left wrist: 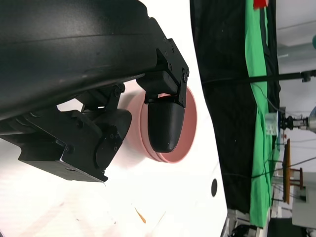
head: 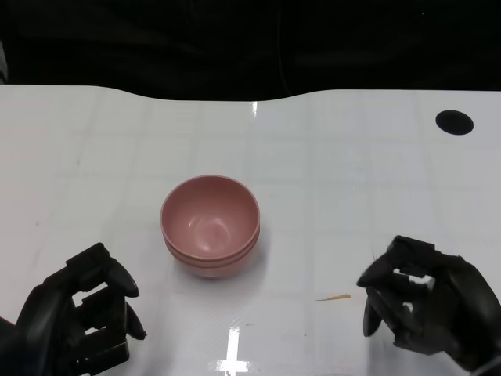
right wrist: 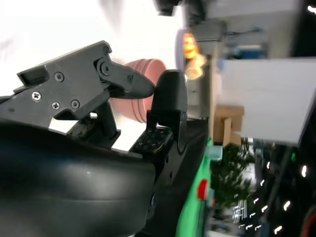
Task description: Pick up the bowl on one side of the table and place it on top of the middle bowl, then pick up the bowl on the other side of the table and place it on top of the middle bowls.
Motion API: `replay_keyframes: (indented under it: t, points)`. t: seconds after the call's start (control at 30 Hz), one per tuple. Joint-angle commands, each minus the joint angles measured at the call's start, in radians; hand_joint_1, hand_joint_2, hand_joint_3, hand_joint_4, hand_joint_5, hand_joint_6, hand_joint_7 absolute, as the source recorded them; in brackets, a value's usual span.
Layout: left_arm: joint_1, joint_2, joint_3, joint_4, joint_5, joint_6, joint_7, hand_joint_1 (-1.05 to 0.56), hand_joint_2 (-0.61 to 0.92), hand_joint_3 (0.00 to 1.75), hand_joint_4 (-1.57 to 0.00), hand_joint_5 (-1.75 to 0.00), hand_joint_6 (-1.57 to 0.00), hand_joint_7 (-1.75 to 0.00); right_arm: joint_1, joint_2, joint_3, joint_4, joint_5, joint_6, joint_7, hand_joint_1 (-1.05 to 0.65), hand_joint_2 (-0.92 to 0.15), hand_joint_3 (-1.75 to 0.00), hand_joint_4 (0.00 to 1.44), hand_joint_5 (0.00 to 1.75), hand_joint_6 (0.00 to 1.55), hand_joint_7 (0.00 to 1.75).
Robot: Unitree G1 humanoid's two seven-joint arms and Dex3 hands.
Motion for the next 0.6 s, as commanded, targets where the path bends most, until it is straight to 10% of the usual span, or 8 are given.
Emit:
replay_keyframes:
  t: [0.03, 0.6]
  points:
    - [-0.005, 0.014, 0.008, 0.002, -0.008, -0.011, -0.01, 0.17, 0.69, 1.29, -0.84, -1.75, -0.66, -1.75, 0.034, 0.024, -0.068, -0.019, 0.107, 0.134, 0.024, -0.09, -0.67, -0.9, 0.85, 1.67, 0.84, 1.31]
    - [-0.017, 0.009, 0.01, 0.015, -0.02, -0.026, -0.011, 0.14, 0.67, 1.3, -0.84, -1.75, -0.66, -1.75, 0.038, 0.105, -0.201, -0.065, 0.102, 0.28, 0.024, -0.07, -0.65, -0.92, 0.8, 1.75, 0.74, 1.43]
